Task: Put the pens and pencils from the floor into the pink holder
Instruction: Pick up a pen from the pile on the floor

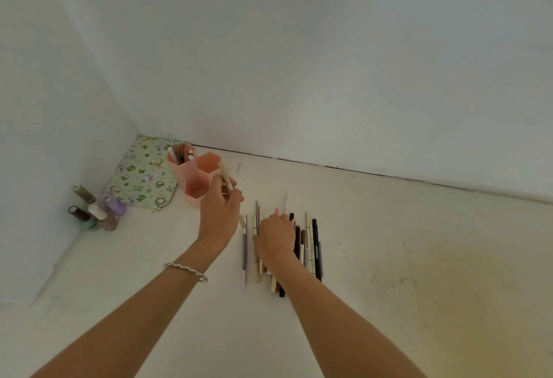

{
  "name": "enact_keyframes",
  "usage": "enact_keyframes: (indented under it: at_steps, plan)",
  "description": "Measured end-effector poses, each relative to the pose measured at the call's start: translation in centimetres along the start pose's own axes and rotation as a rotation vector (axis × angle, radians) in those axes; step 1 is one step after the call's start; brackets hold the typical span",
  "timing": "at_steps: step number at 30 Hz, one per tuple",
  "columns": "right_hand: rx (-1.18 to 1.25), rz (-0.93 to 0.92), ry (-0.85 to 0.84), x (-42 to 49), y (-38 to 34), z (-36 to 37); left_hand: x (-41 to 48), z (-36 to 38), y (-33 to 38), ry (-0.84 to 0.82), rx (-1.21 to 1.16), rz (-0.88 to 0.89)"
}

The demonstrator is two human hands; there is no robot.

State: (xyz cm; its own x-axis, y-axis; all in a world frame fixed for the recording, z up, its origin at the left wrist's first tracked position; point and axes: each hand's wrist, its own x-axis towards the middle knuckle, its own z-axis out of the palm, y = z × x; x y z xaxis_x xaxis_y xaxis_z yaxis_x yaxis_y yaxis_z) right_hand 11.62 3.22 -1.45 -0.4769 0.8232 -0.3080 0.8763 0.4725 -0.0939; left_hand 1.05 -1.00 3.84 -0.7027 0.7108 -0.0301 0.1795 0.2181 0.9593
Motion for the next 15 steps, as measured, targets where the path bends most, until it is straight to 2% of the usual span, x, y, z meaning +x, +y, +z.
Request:
enact_keyframes:
  at_steps: [4,8,12,15]
  plan:
    - [0.127,0.041,0.057,-0.2,-0.8,-0.2,-0.4,-0.5,0.2,0.014,-0.024,0.012]
    - [0.663,0.146,0.186,0.5,-0.7,-3.6,1.2,-2.4,1.4,0.143,0.083,0.170]
    - [1.120,0.057,0.420,1.4,-0.7,-8.0,5.5,-6.1,4.0,0.361,0.000,0.249]
    - [1.206,-0.049,0.530,2.4,-1.2,-10.1,8.5,-8.9,4.8,0.455,0.027,0.298]
